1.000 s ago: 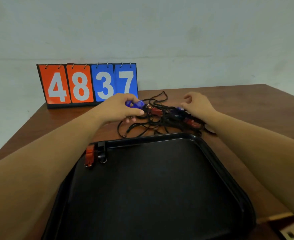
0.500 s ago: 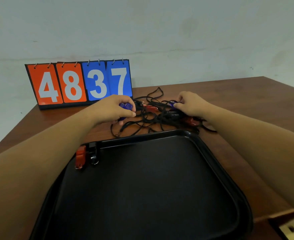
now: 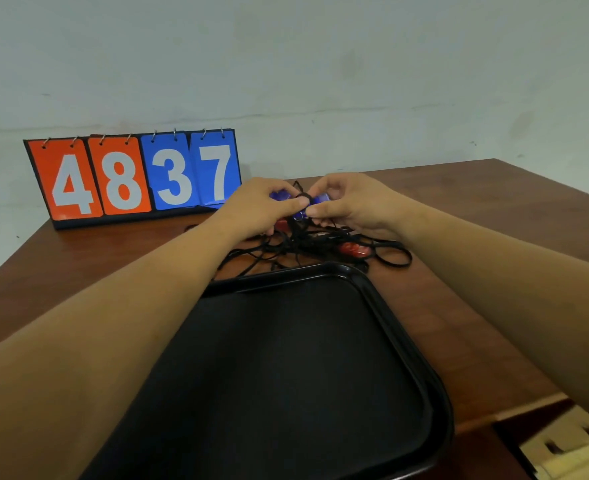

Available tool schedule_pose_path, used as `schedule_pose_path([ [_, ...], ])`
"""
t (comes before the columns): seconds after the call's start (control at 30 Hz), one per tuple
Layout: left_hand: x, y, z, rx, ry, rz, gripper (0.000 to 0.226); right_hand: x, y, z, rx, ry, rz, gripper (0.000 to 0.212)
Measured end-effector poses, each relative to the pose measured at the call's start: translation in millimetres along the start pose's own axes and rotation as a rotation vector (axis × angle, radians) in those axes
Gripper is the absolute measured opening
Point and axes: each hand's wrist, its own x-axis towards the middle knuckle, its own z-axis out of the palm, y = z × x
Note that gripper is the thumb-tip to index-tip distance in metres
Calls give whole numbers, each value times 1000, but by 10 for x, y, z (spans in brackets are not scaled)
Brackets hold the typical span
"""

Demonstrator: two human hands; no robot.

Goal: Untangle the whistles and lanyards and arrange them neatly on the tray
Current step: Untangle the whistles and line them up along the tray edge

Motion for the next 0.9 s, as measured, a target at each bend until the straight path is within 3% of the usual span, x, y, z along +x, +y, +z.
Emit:
schedule_pose_path([
  [0.2,42,15,6,38,-63,-32,23,-27,137,-71,148,-29,2,15],
  [0.4,112,-134,4,280,49,-124,21,-65,216,-213,-109,364,41,14],
  [0.47,111,-163,-34,300,55,-139,29,-79,208,-250,-39,405,28,18],
  [0.53,96,-148,-89,255,27,-71,37,-96,171,-247,78,355,19,19],
  [0.6,57,-86,-135,174,20,-4,32,-122,103,-199,123,271,6,15],
  [0.73,-35,25,-138,-10,-26,3,27,-140,12,-56,243,111,20,15],
  [0.9,-124,14,-146,-29,-115,40,30,-153,-39,39,379,25,41,12],
])
